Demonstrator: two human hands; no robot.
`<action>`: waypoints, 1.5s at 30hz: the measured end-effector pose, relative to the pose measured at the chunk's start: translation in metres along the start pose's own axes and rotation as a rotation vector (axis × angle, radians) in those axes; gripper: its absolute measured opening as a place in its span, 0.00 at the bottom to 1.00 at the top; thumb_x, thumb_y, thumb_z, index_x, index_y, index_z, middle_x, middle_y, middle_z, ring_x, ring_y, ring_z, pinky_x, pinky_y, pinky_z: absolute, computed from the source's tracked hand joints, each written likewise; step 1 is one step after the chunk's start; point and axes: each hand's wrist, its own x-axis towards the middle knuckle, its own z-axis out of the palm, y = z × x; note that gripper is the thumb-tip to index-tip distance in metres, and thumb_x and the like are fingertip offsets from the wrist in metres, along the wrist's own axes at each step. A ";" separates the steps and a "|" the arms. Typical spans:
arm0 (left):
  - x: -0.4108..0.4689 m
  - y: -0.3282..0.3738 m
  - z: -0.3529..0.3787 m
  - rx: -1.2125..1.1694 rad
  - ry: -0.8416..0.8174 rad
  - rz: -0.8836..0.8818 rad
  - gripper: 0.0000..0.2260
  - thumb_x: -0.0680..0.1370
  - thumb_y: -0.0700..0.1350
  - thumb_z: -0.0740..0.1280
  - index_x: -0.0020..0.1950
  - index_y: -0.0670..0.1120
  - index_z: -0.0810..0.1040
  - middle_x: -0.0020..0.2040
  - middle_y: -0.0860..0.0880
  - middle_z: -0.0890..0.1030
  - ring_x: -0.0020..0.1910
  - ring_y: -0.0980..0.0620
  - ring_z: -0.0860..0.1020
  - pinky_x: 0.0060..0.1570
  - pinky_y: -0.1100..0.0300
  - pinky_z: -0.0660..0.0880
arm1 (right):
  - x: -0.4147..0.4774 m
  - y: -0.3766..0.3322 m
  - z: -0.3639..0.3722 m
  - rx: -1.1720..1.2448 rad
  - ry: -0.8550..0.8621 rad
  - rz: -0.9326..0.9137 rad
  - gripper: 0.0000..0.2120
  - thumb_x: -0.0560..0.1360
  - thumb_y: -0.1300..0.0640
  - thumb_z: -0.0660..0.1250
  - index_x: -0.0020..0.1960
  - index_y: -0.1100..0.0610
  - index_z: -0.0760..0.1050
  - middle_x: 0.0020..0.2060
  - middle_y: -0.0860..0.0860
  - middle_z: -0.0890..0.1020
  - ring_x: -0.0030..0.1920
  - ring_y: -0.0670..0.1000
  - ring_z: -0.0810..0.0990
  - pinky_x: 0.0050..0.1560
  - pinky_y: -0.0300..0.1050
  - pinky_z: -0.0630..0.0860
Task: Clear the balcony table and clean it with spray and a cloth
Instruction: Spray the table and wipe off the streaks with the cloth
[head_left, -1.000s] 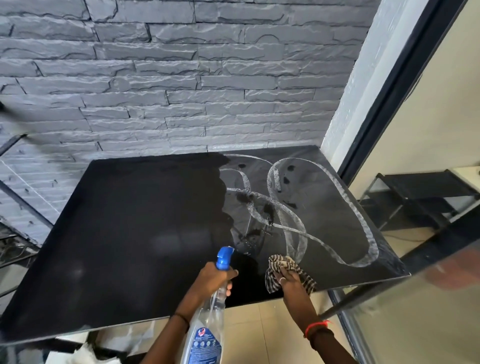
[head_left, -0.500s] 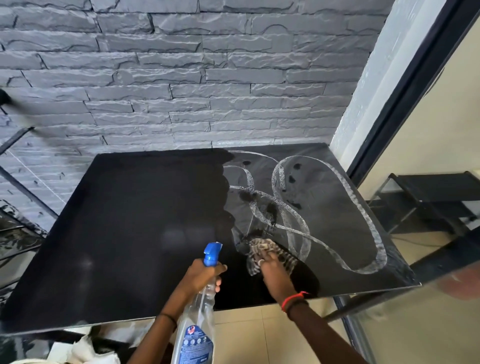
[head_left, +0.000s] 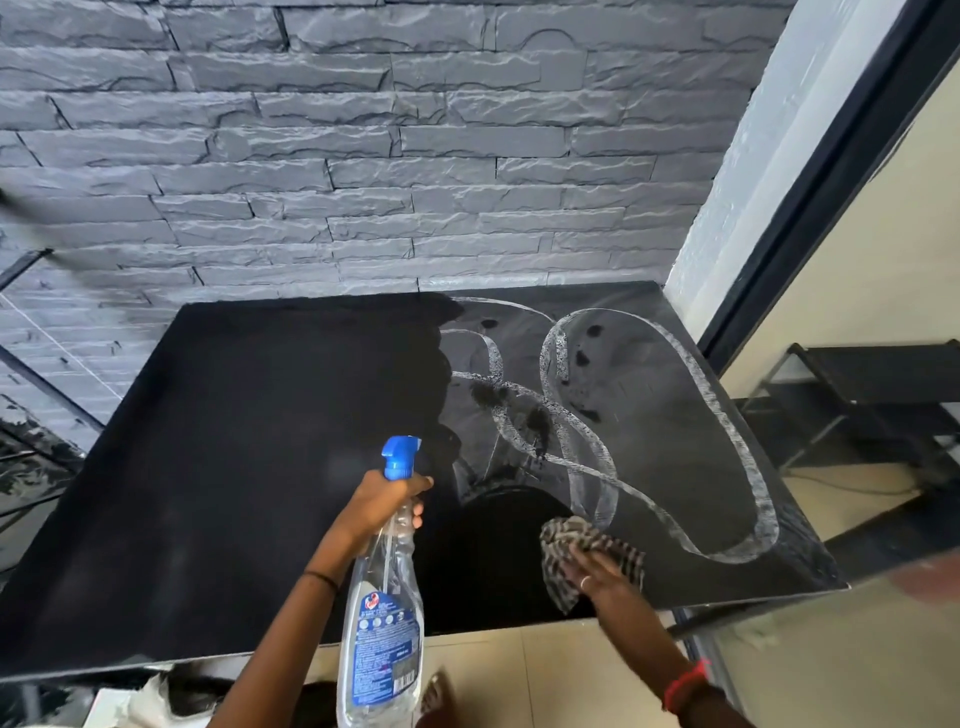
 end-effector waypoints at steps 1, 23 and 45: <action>0.002 0.001 -0.001 -0.001 -0.001 0.001 0.06 0.74 0.41 0.69 0.42 0.40 0.74 0.29 0.44 0.75 0.26 0.48 0.75 0.31 0.57 0.73 | 0.013 0.008 -0.005 0.034 -0.022 0.038 0.41 0.52 0.76 0.70 0.61 0.51 0.77 0.63 0.49 0.77 0.58 0.54 0.80 0.57 0.36 0.71; 0.075 0.062 -0.015 -0.038 0.042 0.014 0.06 0.74 0.40 0.69 0.42 0.40 0.74 0.28 0.45 0.75 0.25 0.49 0.74 0.30 0.57 0.73 | 0.075 -0.016 0.000 -0.122 -0.128 -0.163 0.27 0.64 0.60 0.53 0.56 0.48 0.80 0.57 0.46 0.81 0.57 0.47 0.72 0.66 0.33 0.49; 0.139 0.102 -0.047 -0.065 0.019 0.002 0.07 0.75 0.39 0.68 0.39 0.41 0.72 0.28 0.45 0.74 0.24 0.50 0.74 0.27 0.60 0.73 | 0.132 -0.008 -0.001 -0.212 0.322 -0.310 0.16 0.79 0.58 0.45 0.56 0.47 0.69 0.76 0.49 0.45 0.71 0.51 0.59 0.69 0.38 0.56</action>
